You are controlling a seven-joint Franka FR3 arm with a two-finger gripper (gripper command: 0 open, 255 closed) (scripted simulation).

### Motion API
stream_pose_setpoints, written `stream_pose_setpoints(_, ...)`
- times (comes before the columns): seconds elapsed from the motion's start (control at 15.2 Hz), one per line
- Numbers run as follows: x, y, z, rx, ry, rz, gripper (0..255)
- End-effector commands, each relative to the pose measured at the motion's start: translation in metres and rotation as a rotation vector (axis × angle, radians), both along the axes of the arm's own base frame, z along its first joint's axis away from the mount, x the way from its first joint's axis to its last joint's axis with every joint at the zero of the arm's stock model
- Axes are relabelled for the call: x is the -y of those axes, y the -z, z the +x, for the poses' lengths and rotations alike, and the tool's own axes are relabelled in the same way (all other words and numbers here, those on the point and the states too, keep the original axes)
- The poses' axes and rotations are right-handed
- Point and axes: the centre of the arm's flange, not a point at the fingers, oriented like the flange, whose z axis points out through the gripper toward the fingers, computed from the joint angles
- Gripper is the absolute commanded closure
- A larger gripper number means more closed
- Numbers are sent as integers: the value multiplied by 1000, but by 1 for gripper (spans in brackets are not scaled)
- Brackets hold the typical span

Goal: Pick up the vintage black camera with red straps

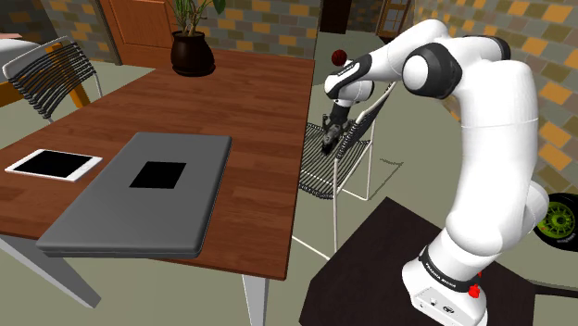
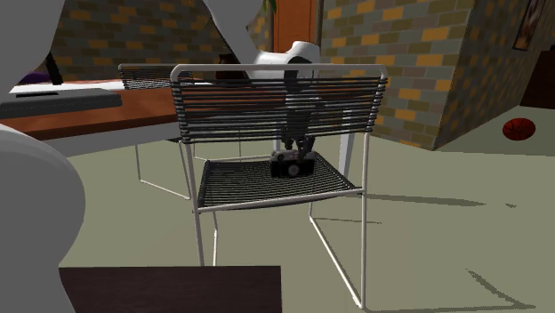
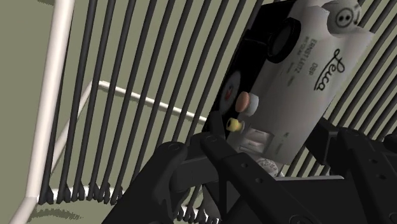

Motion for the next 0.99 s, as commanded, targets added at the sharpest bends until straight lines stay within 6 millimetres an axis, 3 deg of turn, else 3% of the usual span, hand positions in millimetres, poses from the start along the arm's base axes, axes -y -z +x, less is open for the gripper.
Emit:
stream_pose_setpoints(0.0,0,-10,0,0,0,0,255)
stream_pose_setpoints(0.79,0,-73,0,0,0,0,255)
stream_pose_setpoints(0.92,0,-74,0,0,0,0,255)
